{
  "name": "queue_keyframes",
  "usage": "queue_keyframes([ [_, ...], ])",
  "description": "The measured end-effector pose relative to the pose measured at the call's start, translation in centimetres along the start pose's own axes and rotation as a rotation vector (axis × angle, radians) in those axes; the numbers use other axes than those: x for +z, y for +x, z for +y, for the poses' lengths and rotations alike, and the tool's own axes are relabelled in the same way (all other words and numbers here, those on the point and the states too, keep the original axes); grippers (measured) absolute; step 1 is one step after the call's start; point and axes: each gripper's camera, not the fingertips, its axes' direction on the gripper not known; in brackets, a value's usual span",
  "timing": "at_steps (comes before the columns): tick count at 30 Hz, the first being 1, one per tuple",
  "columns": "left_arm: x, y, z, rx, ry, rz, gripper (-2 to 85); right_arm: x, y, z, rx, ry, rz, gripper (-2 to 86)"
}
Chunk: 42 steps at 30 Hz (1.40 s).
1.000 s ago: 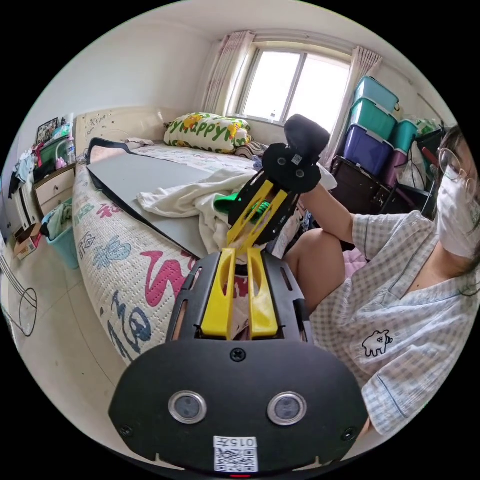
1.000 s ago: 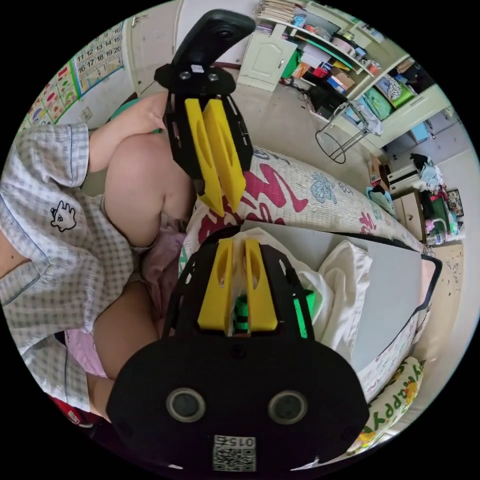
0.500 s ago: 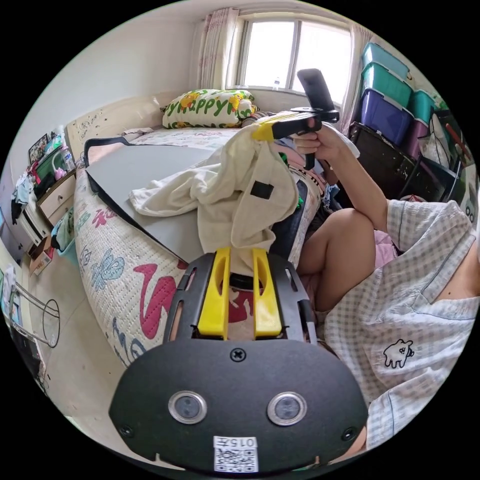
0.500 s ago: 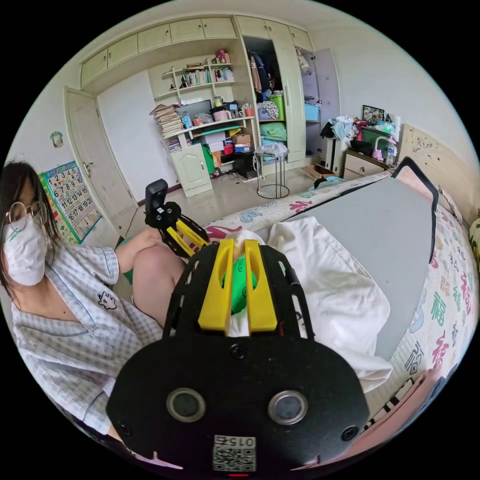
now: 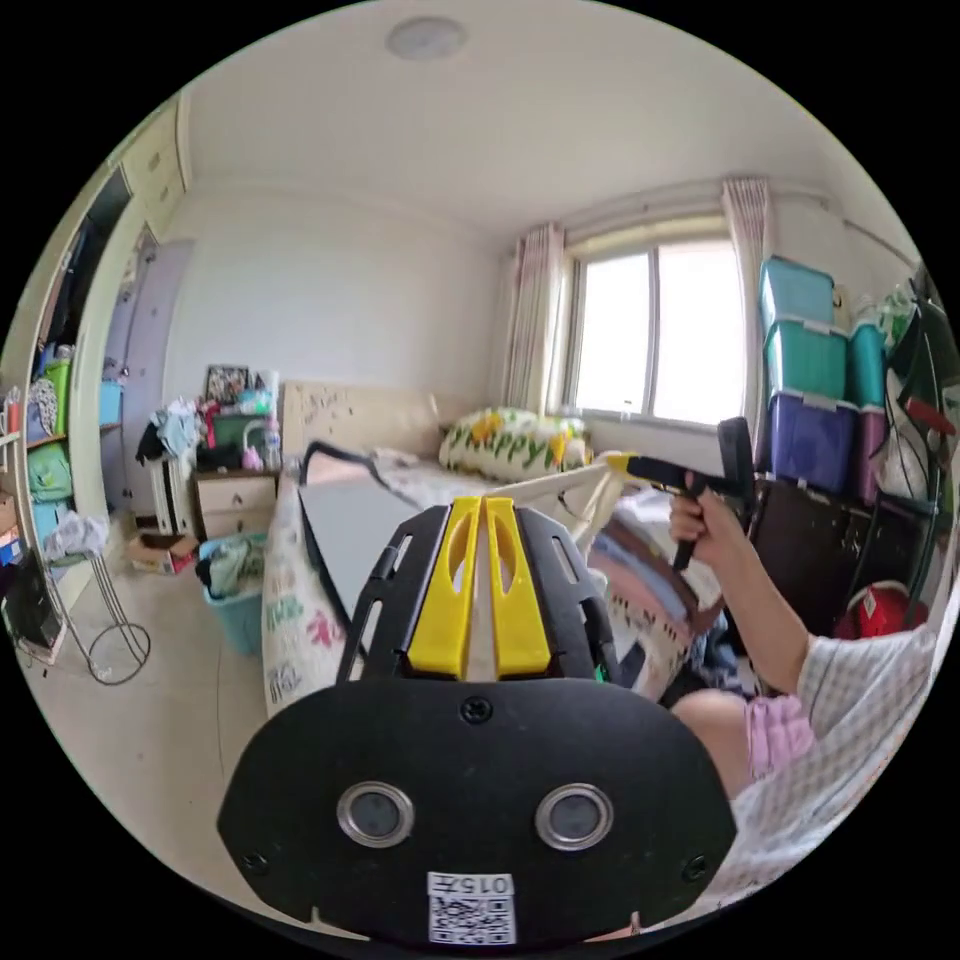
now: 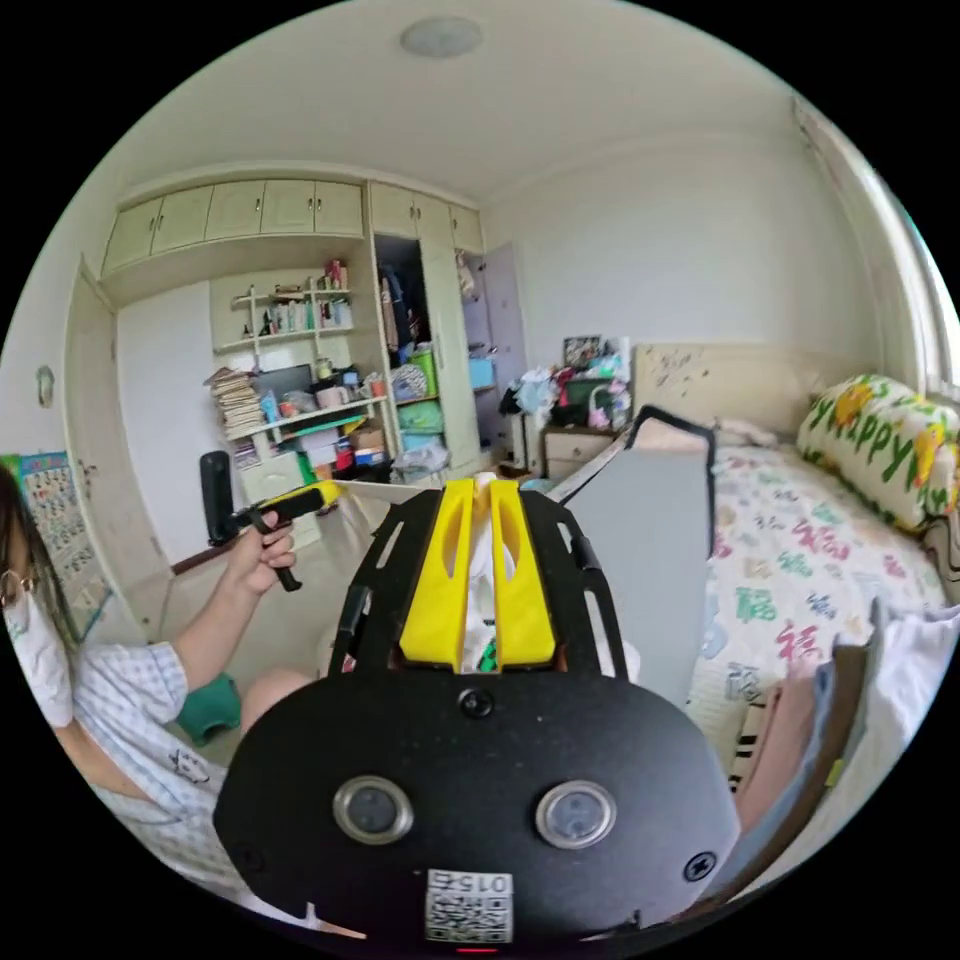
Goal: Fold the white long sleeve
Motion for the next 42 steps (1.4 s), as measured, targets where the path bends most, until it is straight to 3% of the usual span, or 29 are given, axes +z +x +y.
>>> queue_keyframes([
  [4,-8.5,6.2,-5.9,-0.069,0.376,0.018,-0.8,-9.9,-4.8,-6.8,0.084,0.315,-0.005,2.0],
  [13,-24.9,22.4,-9.2,0.070,0.919,-0.150,-0.8,-24.5,-17.2,-11.5,0.032,0.882,0.102,1.0],
  [15,-26.7,25.4,-8.3,0.152,0.994,-0.231,-0.8,-26.2,-19.1,-11.0,-0.023,0.966,0.155,0.8],
  [18,-27.9,29.0,-7.0,0.284,1.067,-0.393,-0.8,-26.7,-22.7,-10.3,-0.222,1.048,0.405,0.6],
  [23,-24.3,31.5,-5.8,0.531,1.100,-0.697,-0.8,-23.0,-23.7,-10.4,-0.514,1.071,0.719,0.4],
  [29,-12.5,27.3,-6.4,0.665,1.007,-0.842,-0.8,-14.5,-15.9,-14.0,-0.614,0.932,0.777,0.4],
  [35,8.4,18.1,-7.7,0.731,0.774,-0.886,-0.8,3.4,-2.2,-18.5,-0.679,0.710,0.945,0.7],
  [38,22.9,11.3,-7.2,0.770,0.518,-0.839,-0.6,15.3,8.6,-20.9,-0.592,0.483,0.961,1.2],
  [41,39.8,2.6,-2.4,0.801,0.109,-0.741,-0.1,29.2,21.2,-20.1,-0.413,0.106,0.864,2.4],
  [42,46.5,-1.0,0.8,0.813,-0.116,-0.704,0.1,34.5,26.4,-18.4,-0.305,-0.073,0.792,3.5],
])
